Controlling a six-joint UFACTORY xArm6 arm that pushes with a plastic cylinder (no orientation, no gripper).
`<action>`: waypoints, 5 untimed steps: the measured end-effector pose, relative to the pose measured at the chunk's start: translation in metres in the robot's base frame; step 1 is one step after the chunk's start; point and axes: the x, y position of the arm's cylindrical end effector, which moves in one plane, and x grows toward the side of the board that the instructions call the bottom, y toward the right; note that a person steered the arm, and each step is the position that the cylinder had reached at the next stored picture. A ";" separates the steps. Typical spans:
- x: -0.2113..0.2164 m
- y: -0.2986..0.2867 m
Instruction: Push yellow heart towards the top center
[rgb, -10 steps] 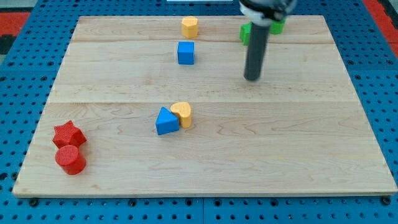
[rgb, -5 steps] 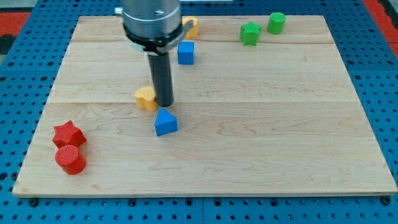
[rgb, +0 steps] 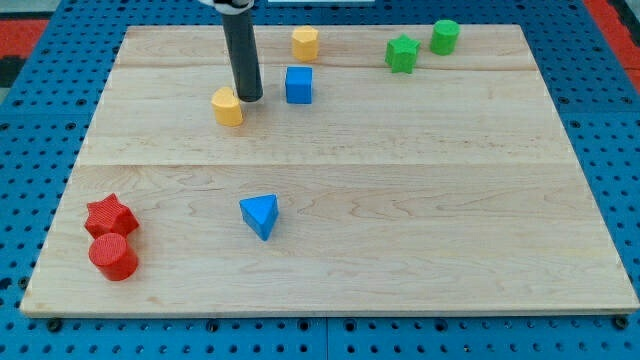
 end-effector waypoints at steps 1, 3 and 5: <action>0.028 0.019; 0.046 -0.001; 0.066 -0.025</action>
